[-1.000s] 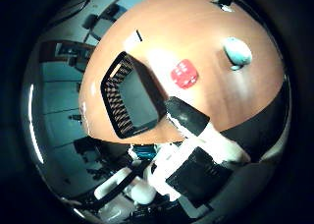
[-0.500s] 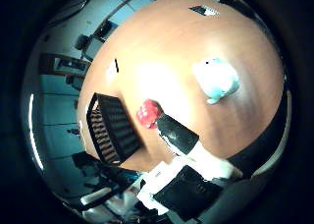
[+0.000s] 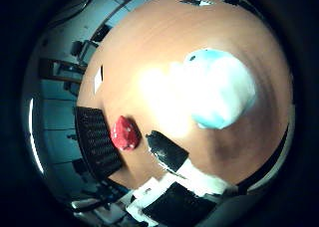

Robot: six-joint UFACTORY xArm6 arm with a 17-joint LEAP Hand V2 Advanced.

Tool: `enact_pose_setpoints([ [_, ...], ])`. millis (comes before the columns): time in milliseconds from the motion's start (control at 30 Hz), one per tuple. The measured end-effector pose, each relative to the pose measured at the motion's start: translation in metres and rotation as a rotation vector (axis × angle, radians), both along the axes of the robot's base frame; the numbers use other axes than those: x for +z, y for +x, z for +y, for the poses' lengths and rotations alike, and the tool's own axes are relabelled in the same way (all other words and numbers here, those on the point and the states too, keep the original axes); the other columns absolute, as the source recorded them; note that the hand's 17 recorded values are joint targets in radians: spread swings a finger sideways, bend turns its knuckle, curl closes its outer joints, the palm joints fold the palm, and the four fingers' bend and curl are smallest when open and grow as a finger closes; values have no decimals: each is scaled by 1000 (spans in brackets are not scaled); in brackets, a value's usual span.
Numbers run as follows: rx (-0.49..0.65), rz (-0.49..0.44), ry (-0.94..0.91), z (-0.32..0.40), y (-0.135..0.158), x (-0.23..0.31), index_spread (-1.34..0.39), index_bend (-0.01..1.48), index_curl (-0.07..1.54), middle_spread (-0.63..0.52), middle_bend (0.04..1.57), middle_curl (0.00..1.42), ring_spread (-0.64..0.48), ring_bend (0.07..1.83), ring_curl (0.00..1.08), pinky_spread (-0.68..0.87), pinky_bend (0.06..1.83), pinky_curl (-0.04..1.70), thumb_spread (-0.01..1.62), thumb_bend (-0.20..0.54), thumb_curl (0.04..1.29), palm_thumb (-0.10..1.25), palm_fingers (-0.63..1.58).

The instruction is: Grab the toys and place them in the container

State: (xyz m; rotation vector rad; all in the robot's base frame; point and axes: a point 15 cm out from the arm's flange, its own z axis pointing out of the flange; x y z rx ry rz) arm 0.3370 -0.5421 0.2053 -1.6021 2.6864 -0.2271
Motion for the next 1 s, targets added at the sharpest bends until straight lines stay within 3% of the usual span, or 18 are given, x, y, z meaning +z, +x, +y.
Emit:
enact_pose_setpoints([
  [400, 38, 35, 52, 3, 10, -46, -217, 155, 277, 67, 210, 347, 182, 304, 251, 366, 308, 298, 1036, -25, 262, 353, 260],
  [533, 65, 46, 63, 14, 23, -55, -207, 147, 263, 40, 250, 354, 163, 374, 256, 361, 356, 301, 1025, -17, 276, 392, 373],
  [633, 83, 48, 58, 16, 30, -57, -290, 152, 249, -145, 415, 409, -75, 608, 305, 202, 396, 286, 1016, -14, 293, 476, 725],
  [700, 97, 54, 57, 17, 31, -59, -343, 157, 242, -228, 489, 445, -202, 765, 358, -19, 604, 331, 1013, 2, 308, 555, 1069],
  [767, 117, 65, 63, 22, 33, -60, -396, 253, 295, -281, 598, 504, -268, 872, 418, -273, 814, 406, 1014, 20, 341, 691, 1283],
  [800, 125, 68, 64, 24, 35, -59, -417, 379, 356, -283, 711, 551, -269, 929, 447, -335, 881, 441, 1003, 17, 362, 752, 1369],
  [900, 147, 86, 86, 35, 36, -56, -390, 698, 508, -245, 934, 632, -256, 1060, 504, -338, 1018, 514, 940, 9, 424, 885, 1409],
  [1000, 164, 100, 100, 45, 35, -41, -343, 886, 611, -205, 1076, 679, -238, 1186, 555, -295, 1151, 591, 851, -6, 496, 979, 1307],
])
